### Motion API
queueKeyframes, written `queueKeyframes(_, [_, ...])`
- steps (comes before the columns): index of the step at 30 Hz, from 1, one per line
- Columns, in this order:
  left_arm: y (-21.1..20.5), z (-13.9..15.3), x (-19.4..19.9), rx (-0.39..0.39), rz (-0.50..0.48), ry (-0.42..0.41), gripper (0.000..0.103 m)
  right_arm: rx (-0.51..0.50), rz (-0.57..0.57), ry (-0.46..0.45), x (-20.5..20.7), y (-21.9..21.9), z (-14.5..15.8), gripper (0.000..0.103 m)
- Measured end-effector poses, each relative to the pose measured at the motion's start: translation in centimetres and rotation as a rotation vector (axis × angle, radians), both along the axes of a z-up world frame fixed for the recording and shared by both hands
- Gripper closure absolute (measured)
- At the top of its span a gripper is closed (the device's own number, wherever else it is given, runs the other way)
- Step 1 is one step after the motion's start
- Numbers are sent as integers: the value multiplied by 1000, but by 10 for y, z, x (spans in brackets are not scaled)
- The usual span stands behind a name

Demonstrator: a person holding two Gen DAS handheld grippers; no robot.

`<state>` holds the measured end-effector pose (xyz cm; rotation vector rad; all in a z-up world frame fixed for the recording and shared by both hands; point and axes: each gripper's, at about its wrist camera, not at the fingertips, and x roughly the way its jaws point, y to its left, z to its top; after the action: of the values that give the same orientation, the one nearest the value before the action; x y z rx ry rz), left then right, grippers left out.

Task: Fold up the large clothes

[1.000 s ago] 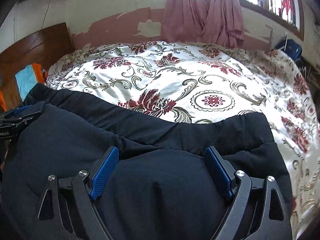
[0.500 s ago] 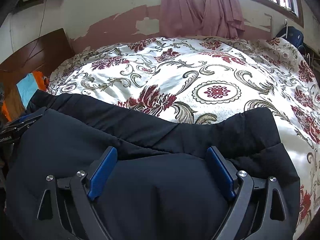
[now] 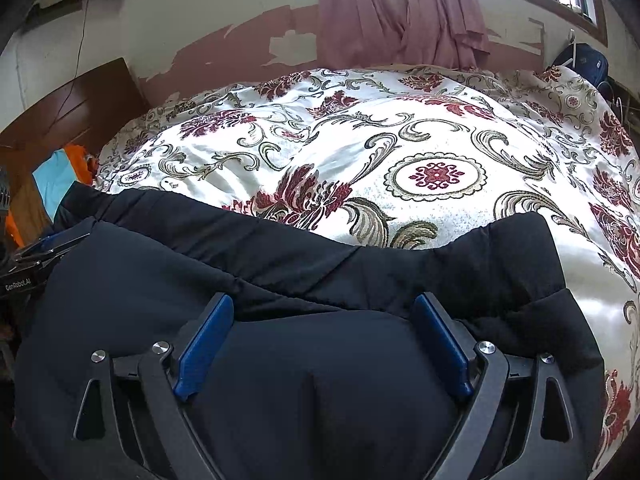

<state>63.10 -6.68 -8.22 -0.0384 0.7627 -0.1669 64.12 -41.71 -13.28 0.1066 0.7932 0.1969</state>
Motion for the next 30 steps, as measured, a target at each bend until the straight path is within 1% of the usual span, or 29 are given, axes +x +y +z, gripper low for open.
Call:
queueKeyframes(6, [-1, -2, -1, 3, 2, -5, 0, -4, 0, -8, -1, 0, 0, 14])
queueKeyframes(10, [4, -1, -7, -27, -8, -31, 0, 3, -4, -44, -9, -1, 4, 15])
queueKeyframes(13, [10, 4, -18, -64, -14, -62, 0, -4, -16, -83, -20, -1, 10, 15])
queueKeyframes(17, [23, 15, -35, -128, -29, -84, 0, -65, -60, -152, -42, 0, 22, 14])
queueKeyframes(19, [30, 22, -48, -141, -27, -99, 0, -98, -69, -203, -55, 3, 30, 14])
queueKeyframes(22, [38, 30, -62, -137, -34, -85, 0, -152, -30, -259, -78, 12, 44, 13])
queueKeyframes(25, [49, 38, -81, -98, -16, -81, 0, -189, 8, -290, -102, 15, 55, 12])
queueKeyframes(28, [67, 46, -103, -75, 13, -97, 0, -171, -9, -313, -133, 0, 64, 11])
queueKeyframes(30, [83, 48, -114, -72, 27, -91, 0, -116, -35, -307, -152, -23, 67, 8])
